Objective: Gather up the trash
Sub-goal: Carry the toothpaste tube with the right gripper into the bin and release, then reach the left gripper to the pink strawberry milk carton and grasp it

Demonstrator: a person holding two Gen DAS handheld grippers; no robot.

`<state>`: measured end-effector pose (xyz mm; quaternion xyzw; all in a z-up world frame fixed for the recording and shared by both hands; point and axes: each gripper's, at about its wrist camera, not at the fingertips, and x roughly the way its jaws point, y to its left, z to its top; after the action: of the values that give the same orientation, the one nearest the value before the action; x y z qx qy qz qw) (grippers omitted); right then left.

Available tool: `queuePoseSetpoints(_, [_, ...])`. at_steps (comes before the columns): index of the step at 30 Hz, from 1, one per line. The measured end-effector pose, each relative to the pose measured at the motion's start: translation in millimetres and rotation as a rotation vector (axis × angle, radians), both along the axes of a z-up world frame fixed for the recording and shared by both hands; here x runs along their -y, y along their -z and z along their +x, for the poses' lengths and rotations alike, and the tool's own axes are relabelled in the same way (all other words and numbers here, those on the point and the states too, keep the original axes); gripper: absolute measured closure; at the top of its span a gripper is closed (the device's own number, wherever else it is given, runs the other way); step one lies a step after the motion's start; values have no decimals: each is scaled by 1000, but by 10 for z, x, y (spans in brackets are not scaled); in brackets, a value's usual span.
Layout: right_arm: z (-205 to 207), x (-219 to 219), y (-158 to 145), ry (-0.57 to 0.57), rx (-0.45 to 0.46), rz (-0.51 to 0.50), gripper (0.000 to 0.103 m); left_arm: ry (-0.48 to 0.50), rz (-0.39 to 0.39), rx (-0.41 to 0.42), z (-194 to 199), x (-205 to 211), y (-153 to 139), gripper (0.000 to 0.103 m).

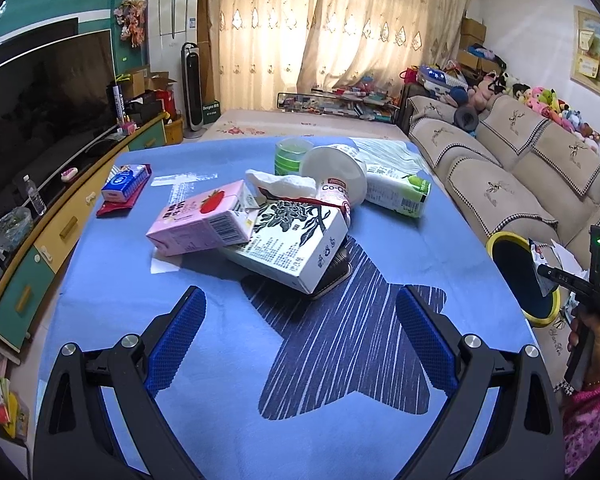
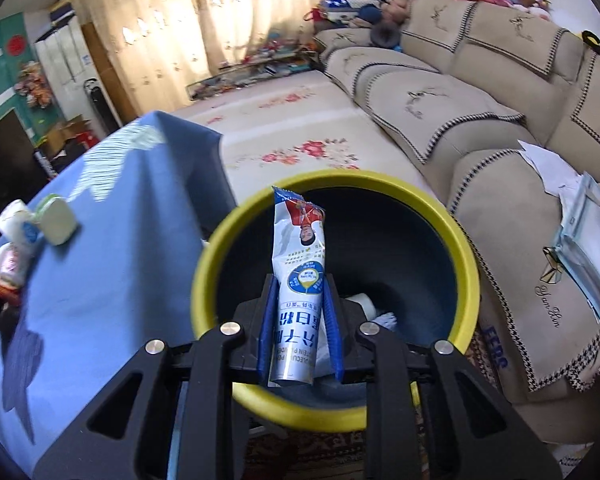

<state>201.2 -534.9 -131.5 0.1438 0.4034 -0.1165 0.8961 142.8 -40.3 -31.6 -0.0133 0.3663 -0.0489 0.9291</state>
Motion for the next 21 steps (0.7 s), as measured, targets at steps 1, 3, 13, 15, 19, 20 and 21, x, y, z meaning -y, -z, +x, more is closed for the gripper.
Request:
queuePoseSetpoints(1, [36, 32, 35, 10, -9, -6, 80, 1, 2, -4, 17, 16, 12, 9])
queuePoseSetpoints(3, [55, 90, 76, 26, -19, -20, 78, 3, 7, -12, 54, 44, 38, 9])
queuePoseSetpoints(13, [-5, 139, 101, 59, 1, -17, 52, 9, 18, -33, 222, 47, 191, 9])
queuePoseSetpoints(15, [-4, 107, 95, 51, 2, -14, 52, 4, 15, -29, 257, -5, 203, 9])
queuePoseSetpoints(19, [19, 37, 94, 34, -2, -18, 52, -21, -3, -35, 361, -165, 232, 9])
queuePoseSetpoints(20, [25, 12, 103, 29, -3, -19, 52, -27, -6, -40, 380, -199, 238, 9])
queuePoseSetpoints(21, [33, -7, 104, 26, -4, -17, 52, -32, -14, -45, 406, -243, 246, 9])
